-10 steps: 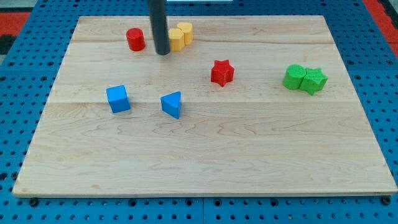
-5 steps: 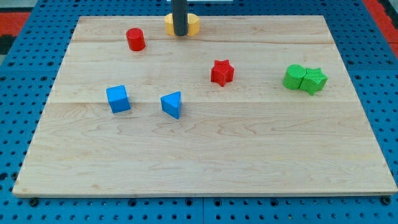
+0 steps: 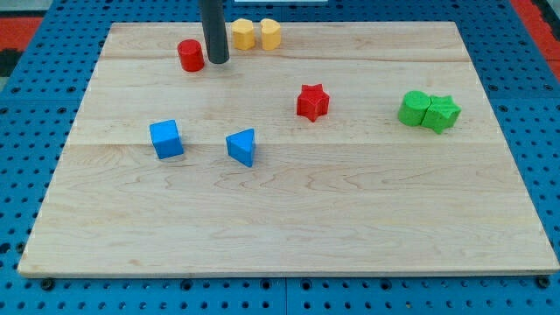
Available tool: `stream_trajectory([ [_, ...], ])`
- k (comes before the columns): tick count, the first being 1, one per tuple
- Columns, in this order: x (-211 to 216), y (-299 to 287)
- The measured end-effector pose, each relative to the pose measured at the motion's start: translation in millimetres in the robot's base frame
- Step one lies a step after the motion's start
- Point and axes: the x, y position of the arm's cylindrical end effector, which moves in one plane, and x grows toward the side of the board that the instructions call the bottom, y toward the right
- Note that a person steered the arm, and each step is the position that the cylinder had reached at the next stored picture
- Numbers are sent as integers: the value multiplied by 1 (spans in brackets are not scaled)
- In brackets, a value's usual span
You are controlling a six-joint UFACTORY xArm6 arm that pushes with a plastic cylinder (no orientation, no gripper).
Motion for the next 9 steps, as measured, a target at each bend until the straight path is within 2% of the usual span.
stream_trajectory([
  [4, 4, 9],
  [5, 21, 49],
  [6, 67, 33],
  [7, 94, -32],
  [8, 102, -110],
  [9, 141, -159],
])
